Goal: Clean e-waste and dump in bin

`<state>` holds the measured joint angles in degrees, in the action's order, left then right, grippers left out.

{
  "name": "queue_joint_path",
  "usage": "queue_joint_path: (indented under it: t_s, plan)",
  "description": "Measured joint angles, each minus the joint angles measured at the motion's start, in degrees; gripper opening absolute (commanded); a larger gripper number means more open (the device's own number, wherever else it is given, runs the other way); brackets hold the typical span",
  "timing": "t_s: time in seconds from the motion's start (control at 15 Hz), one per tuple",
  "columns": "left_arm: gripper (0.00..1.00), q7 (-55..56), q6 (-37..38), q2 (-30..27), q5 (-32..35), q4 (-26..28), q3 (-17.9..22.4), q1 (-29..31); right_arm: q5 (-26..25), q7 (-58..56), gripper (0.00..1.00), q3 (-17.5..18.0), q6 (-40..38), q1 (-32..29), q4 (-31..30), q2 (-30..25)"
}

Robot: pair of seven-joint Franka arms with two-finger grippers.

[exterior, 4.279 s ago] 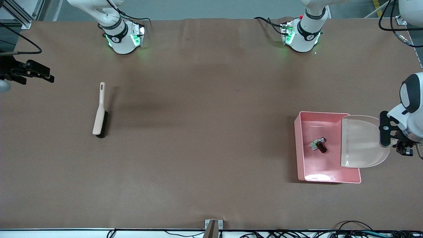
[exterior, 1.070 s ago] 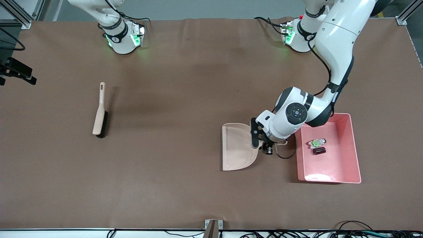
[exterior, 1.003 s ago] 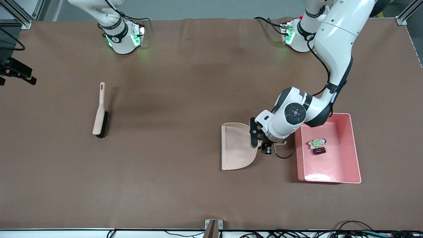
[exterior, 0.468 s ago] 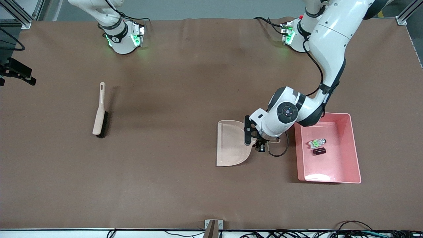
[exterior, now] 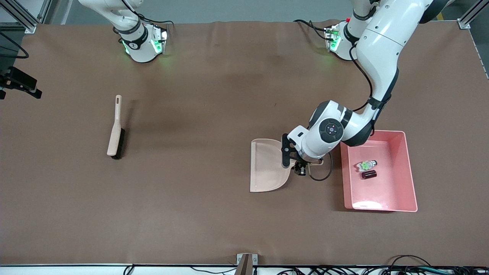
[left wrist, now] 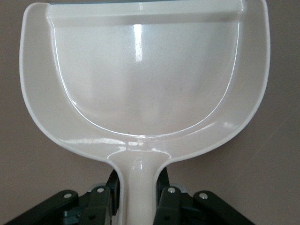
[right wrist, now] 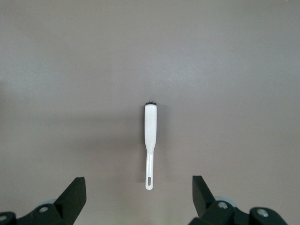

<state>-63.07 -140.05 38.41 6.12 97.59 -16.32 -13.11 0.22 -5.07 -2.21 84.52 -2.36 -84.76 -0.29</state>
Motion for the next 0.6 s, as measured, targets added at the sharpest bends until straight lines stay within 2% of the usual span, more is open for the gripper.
queue_joint_path:
  t_s: [0.6]
  plan:
    - [0.13,-0.44,-0.13,0.00,0.00,0.00,0.00,-0.62,0.09,0.01,1.00,0.09,-0.23,0.02,0.00,0.00]
